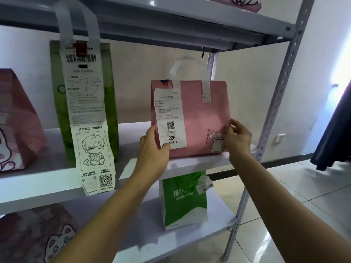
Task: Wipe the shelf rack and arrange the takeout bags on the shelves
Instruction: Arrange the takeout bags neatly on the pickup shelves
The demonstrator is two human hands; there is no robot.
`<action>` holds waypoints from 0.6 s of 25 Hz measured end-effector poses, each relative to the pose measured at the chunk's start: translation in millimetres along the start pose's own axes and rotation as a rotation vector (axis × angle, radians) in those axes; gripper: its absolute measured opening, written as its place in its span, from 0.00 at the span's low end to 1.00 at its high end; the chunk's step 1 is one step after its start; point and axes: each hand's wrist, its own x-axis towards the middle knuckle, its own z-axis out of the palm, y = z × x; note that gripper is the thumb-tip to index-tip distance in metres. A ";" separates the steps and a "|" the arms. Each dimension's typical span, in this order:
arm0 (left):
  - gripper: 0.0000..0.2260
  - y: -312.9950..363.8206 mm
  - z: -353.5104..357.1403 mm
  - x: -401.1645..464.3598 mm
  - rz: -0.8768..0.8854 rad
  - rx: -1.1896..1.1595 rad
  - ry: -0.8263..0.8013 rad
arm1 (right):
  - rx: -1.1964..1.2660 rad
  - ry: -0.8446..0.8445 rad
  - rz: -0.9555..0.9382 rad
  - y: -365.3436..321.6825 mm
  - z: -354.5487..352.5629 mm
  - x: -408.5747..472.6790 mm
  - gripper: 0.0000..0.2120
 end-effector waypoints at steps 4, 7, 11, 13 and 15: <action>0.25 -0.5 9.1 23.8 -0.055 0.013 -0.032 | 0.031 -0.067 0.043 6.2 14.6 22.4 0.18; 0.26 -5.4 13.9 29.7 -0.047 -0.005 -0.044 | 0.039 -0.091 0.041 10.5 17.6 32.9 0.17; 0.25 -10.5 11.1 26.1 -0.041 -0.040 -0.033 | -0.007 -0.123 0.013 12.7 11.6 25.8 0.18; 0.24 -13.4 6.5 14.6 -0.037 -0.048 -0.033 | -0.083 -0.096 -0.012 14.1 5.0 10.8 0.20; 0.22 -19.4 0.7 -2.6 -0.002 -0.021 -0.048 | -0.137 -0.040 -0.065 16.0 -3.6 -11.0 0.19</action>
